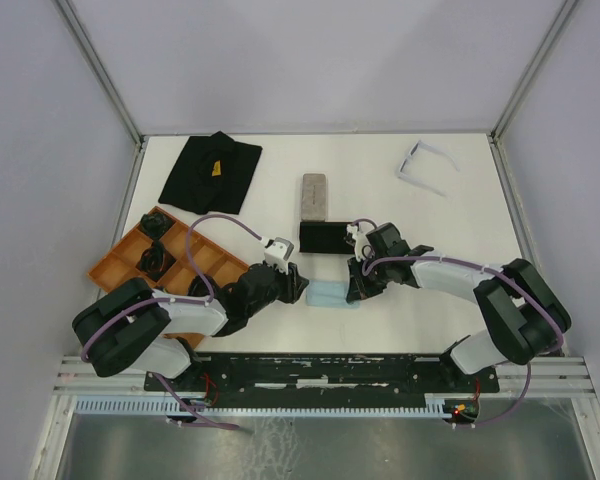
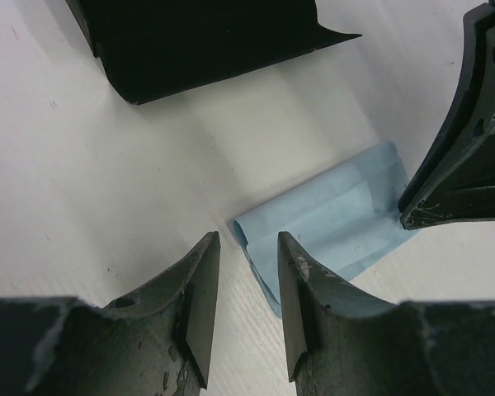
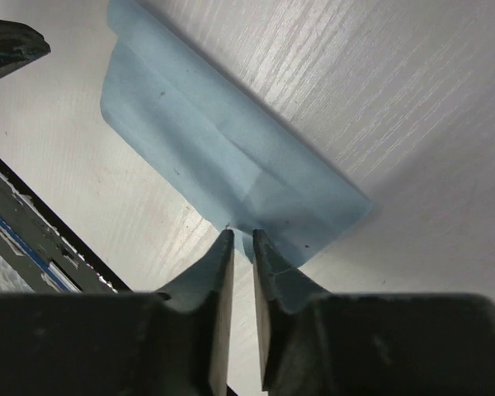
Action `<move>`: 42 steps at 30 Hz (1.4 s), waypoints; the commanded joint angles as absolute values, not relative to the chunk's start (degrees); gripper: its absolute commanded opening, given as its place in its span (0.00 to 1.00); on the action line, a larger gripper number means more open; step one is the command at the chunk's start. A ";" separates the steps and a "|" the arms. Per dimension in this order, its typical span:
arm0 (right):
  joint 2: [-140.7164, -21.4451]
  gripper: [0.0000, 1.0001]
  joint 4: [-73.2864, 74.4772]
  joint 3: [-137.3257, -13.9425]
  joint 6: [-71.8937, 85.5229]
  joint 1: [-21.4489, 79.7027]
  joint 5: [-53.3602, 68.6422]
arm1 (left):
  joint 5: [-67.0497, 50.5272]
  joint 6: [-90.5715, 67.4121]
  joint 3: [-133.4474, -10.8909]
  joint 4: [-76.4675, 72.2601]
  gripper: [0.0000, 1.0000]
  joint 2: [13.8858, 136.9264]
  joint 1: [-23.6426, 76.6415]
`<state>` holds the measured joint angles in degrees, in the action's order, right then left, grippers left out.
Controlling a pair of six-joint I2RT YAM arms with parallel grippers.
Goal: Organize the sunglasses
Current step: Fold the glasses cleaning cloth at the center of the board, then pick up the glasses cleaning cloth from the center of the board.
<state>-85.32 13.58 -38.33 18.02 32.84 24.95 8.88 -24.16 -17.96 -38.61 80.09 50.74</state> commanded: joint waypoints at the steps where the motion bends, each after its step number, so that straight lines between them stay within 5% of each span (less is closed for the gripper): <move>1: -84.07 0.28 13.30 -39.21 17.13 32.67 26.02 | 9.24 -23.29 -19.75 -39.44 0.41 79.74 50.53; 6: -79.25 0.42 15.23 -39.68 17.18 32.67 24.83 | 9.21 -23.46 -19.95 -39.09 0.41 79.48 50.46; 17: -71.10 0.51 17.15 -37.54 25.95 32.62 0.01 | 6.72 -25.59 -22.53 -35.67 0.47 80.54 49.65; 29: -75.00 0.52 8.47 -34.28 34.38 32.67 2.34 | 4.30 -26.55 -26.47 -33.22 0.58 86.71 49.65; 42: -81.08 0.47 10.27 -37.03 32.88 32.61 6.06 | 3.78 -26.74 -28.05 -33.40 0.54 91.19 49.70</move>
